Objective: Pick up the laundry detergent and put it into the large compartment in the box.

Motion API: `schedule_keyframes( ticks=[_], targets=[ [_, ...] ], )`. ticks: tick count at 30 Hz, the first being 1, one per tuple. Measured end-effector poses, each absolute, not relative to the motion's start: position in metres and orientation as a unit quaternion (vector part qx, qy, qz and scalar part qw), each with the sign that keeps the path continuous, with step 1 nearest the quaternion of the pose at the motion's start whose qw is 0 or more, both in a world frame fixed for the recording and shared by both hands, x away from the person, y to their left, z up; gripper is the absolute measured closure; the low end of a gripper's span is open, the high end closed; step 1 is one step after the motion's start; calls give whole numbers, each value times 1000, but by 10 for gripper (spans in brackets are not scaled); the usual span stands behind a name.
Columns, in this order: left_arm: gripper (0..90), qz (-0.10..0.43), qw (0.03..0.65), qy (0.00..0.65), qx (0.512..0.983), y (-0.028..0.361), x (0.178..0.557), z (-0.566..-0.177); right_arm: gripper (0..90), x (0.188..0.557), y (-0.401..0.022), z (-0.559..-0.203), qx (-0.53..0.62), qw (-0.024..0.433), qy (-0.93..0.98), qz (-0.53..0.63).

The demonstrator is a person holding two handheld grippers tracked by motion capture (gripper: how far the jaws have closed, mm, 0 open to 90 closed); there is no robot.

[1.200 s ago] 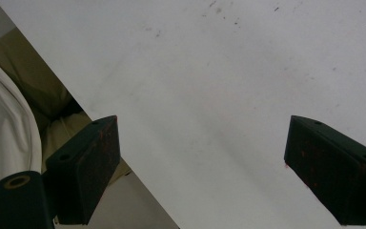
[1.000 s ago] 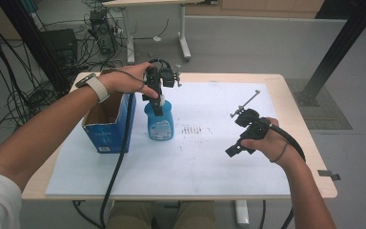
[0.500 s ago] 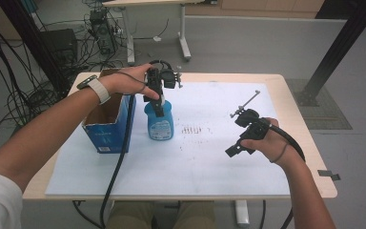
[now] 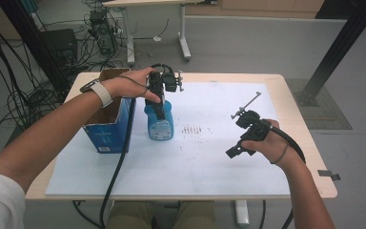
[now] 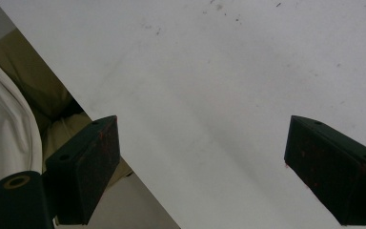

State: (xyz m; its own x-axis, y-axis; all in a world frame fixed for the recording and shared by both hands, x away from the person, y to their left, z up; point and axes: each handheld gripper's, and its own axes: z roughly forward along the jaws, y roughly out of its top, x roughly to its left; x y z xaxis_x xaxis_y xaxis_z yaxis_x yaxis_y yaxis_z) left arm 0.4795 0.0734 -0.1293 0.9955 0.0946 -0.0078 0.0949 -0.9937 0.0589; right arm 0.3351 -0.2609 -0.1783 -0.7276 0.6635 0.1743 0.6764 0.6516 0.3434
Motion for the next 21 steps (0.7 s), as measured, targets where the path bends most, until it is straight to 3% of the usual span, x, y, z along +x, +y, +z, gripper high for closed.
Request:
schedule_keyframes(
  ticks=[21],
  targets=[
    [123, -2, 26, 39, 999, 71, 479, -149, 116, 335, -263, -181, -371, 19, -908, -195]
  ],
)
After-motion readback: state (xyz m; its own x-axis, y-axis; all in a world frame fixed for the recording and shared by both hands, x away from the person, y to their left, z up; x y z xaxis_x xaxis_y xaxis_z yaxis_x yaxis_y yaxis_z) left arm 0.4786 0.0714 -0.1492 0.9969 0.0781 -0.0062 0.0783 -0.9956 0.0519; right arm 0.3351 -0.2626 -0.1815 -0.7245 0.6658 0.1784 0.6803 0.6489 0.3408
